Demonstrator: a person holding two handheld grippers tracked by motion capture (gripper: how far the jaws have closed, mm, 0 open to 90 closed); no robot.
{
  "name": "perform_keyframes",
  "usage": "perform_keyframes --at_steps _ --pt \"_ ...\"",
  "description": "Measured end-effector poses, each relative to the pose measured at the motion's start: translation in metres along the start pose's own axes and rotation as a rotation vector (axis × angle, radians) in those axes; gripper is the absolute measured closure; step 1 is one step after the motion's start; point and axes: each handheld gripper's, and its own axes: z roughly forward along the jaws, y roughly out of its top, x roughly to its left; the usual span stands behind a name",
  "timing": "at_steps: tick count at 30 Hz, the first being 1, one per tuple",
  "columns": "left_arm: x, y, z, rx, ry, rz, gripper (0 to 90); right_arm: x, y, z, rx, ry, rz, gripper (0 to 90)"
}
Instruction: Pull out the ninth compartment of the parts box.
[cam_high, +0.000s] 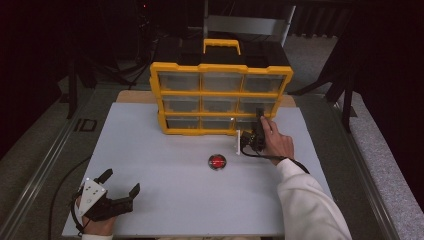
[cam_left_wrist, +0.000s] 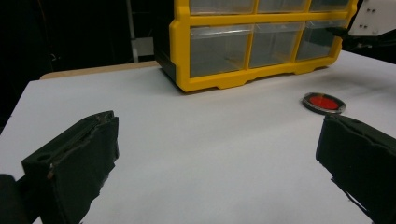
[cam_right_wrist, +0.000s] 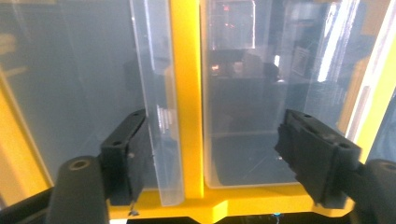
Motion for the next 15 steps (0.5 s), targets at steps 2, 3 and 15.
perform_keyframes --at_steps 2,3,15 --pt "0.0 0.0 0.0 0.0 0.001 0.0 0.0 0.0 0.0 -0.001 -0.004 0.004 0.001 30.4" --pt "0.0 0.0 0.0 0.0 0.001 0.001 0.0 0.0 0.0 -0.001 -0.003 0.007 0.002 32.2" --pt "-0.002 0.0 0.001 0.004 -0.004 0.002 0.0 0.0 -0.005 -0.011 -0.035 0.137 -0.029 66.1"
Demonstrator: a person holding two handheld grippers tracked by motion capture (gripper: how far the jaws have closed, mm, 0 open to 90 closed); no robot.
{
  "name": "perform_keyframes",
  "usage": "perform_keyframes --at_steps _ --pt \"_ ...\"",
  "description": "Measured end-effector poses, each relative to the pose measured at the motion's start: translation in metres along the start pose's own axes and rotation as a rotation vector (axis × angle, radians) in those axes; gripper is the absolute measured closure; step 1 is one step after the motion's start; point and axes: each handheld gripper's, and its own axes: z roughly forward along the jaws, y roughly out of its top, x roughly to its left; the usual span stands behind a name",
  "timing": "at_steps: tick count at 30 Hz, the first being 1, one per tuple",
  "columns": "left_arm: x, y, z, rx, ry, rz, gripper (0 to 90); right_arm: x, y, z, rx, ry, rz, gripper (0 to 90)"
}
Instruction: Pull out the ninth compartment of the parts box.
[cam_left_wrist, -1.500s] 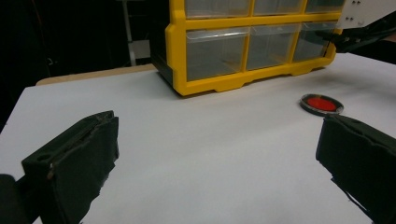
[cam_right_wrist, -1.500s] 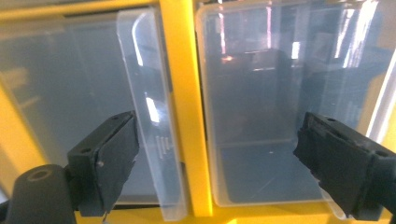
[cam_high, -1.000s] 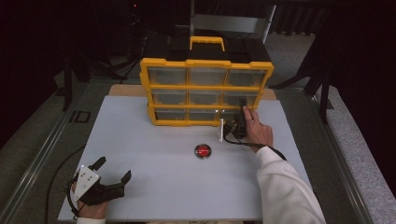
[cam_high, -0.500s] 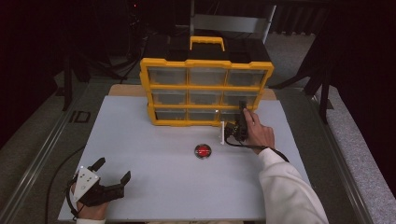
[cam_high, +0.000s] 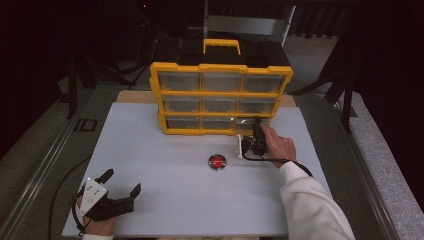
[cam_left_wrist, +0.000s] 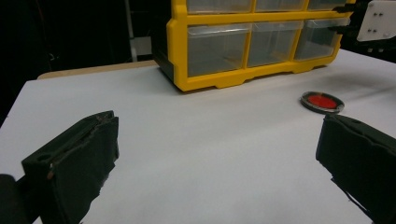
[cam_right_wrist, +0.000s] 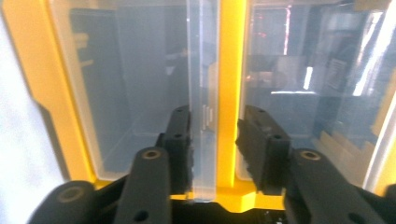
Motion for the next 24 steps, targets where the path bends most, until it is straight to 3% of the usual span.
perform_keyframes --at_steps 9,20,24 --pt "0.0008 0.0001 0.0013 0.001 -0.002 -0.003 0.0 -0.0029 0.0013 0.0004 0.012 0.063 -0.03 76.6" --pt "0.0049 -0.0008 -0.0001 -0.004 0.01 -0.02 0.0 -0.0058 0.0029 -0.0004 0.025 0.094 -0.045 77.0" --pt "0.003 0.0004 -0.0015 -0.005 0.014 -0.002 0.0 -0.0051 0.0033 -0.002 0.027 0.098 -0.043 77.0"
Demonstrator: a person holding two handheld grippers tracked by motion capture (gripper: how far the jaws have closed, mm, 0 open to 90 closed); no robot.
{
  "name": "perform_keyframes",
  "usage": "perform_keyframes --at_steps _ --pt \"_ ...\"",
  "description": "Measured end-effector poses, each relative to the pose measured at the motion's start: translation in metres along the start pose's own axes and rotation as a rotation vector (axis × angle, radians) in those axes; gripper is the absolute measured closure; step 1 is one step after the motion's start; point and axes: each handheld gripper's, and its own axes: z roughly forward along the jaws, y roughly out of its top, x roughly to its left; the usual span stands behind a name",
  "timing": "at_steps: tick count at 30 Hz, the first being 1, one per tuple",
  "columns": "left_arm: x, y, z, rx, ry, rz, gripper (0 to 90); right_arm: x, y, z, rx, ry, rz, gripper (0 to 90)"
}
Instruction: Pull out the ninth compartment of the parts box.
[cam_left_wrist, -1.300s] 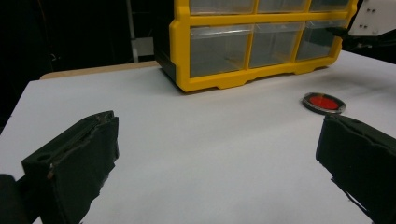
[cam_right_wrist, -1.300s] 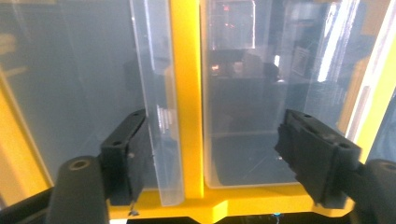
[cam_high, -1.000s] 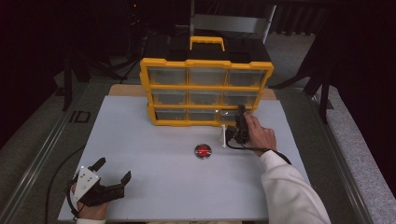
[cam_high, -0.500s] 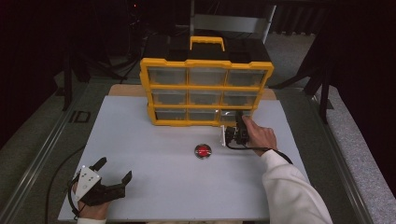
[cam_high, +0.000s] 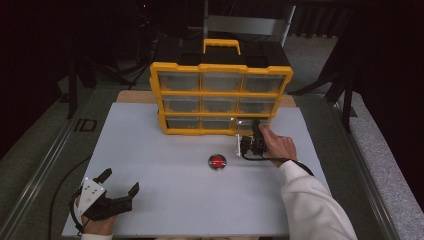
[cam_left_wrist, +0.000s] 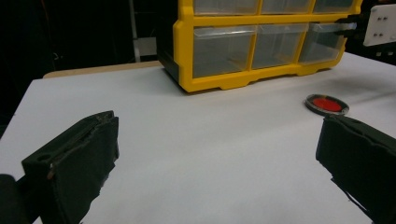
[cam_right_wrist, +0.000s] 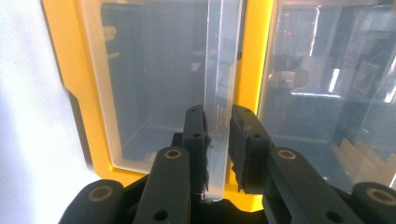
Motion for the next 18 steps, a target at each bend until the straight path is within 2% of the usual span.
perform_keyframes --at_steps 14,18 --pt "-0.0026 0.001 0.0005 0.002 0.012 0.004 0.0 -0.0014 0.0011 -0.0068 0.004 0.016 0.021 77.1" --pt "-0.0019 0.001 0.0003 0.001 0.016 0.001 0.0 -0.002 0.0041 -0.0082 0.02 0.02 0.029 77.0"
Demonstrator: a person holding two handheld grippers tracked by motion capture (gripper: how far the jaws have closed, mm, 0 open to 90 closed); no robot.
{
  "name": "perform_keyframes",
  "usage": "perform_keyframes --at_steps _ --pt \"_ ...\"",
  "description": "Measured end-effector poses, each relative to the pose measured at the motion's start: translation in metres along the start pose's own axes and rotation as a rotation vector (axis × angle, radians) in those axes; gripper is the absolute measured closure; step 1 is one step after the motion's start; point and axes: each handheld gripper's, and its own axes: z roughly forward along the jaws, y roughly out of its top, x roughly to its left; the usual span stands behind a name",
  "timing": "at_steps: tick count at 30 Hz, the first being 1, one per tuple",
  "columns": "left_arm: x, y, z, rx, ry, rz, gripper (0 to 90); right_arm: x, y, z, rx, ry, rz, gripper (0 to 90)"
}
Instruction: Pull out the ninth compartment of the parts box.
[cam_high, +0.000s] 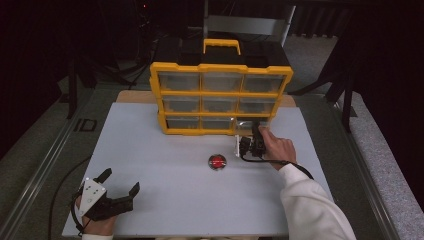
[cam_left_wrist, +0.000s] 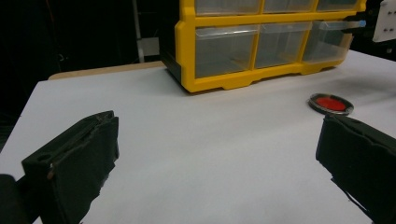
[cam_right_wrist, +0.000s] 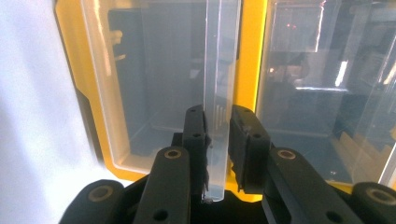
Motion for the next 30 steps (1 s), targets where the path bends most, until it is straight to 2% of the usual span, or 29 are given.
perform_keyframes --at_steps 13,30 --pt "0.001 0.0 -0.001 -0.005 0.008 -0.005 0.0 0.0 0.001 -0.003 0.006 0.002 -0.008 77.1" --pt "0.0 0.0 -0.001 0.0 0.014 0.007 0.0 0.004 -0.006 -0.018 -0.014 0.0 -0.02 77.1"
